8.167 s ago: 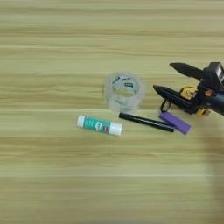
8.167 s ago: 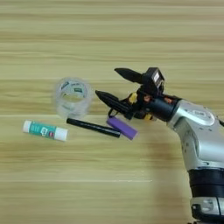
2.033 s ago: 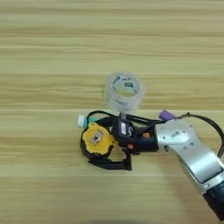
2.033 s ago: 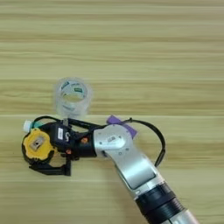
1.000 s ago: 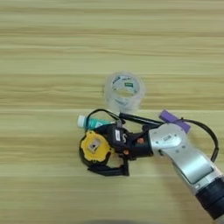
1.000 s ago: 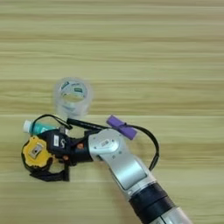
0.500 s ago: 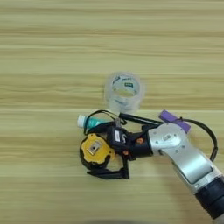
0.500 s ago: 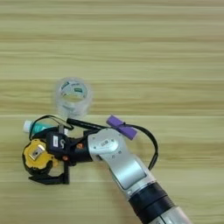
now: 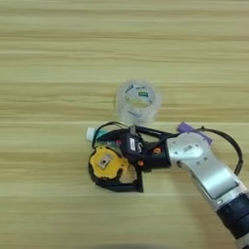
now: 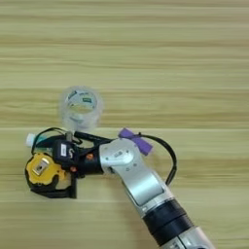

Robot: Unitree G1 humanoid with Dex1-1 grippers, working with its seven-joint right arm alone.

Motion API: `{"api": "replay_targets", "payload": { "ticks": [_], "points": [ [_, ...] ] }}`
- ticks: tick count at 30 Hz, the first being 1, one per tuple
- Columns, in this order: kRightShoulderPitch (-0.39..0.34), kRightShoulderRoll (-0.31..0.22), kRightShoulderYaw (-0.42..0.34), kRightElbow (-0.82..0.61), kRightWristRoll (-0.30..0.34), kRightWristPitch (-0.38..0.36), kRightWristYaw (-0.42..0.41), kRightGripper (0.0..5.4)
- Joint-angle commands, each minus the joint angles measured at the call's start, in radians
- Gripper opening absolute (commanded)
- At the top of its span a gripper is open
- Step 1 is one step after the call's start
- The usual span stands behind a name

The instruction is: Move the objects on the table

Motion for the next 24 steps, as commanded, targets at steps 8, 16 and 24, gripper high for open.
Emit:
{"api": "replay_targets", "payload": {
  "ticks": [8, 16, 24],
  "points": [
    [-0.076, -0.013, -0.105, -0.133, 0.118, 0.049, -0.017, 5.37],
    [-0.106, -0.029, -0.181, -0.139, 0.161, 0.062, -0.037, 5.37],
    [-0.162, -0.036, -0.28, -0.099, 0.18, 0.058, -0.095, 5.37]
  ]
}}
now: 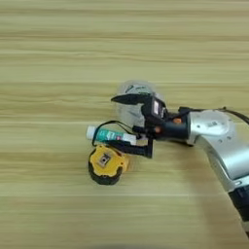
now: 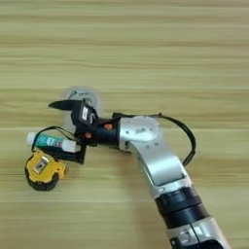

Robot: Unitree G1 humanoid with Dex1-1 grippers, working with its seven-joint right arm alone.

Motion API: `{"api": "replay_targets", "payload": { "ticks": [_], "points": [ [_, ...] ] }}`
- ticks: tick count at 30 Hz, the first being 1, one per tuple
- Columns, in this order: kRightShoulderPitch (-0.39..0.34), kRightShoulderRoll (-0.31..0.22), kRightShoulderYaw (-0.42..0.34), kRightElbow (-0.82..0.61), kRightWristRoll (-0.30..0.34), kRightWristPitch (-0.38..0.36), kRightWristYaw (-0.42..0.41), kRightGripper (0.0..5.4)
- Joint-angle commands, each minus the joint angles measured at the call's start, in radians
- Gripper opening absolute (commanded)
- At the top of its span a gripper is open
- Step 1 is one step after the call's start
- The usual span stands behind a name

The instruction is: Move the objects on the table

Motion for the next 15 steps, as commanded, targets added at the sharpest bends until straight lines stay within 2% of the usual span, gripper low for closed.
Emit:
{"api": "replay_targets", "payload": {
  "ticks": [1, 8, 15],
  "points": [
    [-0.089, -0.016, -0.068, -0.004, 0.016, -0.013, -0.068, 5.37],
    [-0.112, -0.039, -0.096, 0.037, -0.005, -0.024, -0.089, 5.37],
    [-0.133, -0.054, -0.086, 0.111, -0.064, -0.022, -0.115, 5.37]
  ]
}}
